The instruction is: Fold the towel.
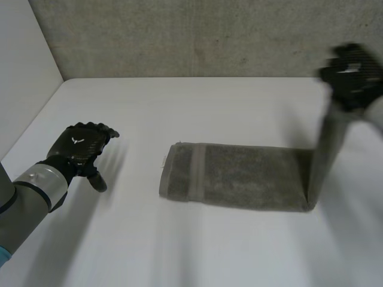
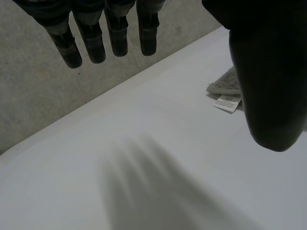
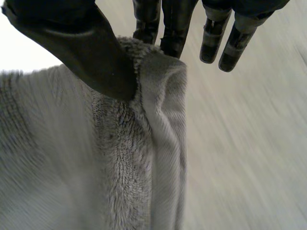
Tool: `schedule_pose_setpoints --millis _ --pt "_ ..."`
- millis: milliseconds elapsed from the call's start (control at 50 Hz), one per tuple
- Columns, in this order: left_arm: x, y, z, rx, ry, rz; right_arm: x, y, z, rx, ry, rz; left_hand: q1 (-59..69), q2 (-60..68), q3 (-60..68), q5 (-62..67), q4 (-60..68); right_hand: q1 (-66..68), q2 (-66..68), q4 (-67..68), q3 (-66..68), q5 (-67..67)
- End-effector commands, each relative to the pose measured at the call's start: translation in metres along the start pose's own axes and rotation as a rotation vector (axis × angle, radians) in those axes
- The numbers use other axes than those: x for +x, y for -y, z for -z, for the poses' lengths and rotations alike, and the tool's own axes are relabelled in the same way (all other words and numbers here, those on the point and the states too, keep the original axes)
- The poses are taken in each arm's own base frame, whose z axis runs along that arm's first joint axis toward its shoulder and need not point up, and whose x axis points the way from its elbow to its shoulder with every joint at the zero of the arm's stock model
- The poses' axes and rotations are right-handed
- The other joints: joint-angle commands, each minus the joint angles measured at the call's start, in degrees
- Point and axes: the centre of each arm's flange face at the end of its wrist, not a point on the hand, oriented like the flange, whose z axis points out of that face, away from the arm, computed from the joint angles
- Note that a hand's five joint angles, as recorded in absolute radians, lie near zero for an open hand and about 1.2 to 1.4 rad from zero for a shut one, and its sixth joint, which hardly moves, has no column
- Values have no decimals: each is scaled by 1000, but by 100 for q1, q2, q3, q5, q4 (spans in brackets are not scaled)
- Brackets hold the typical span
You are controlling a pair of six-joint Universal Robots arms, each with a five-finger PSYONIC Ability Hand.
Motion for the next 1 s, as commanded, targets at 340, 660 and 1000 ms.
schedule_pose_setpoints --millis 340,660,1000 --pt "15 15 -3 61 -38 -6 -209 77 28 161 281 -9 -686 -364 -258 -296 -318 -6554 -6459 -305 -187 -6535" --pt "101 47 -19 160 -294 92 -114 -4 66 -186 118 -387 -686 -364 -258 -296 -318 -6554 -6459 -305 -187 -6535" --pt "128 -10 -52 -1 -195 79 -138 -63 85 -367 260 -529 -686 -364 -258 -296 -318 -3552 -3457 -305 -187 -3533"
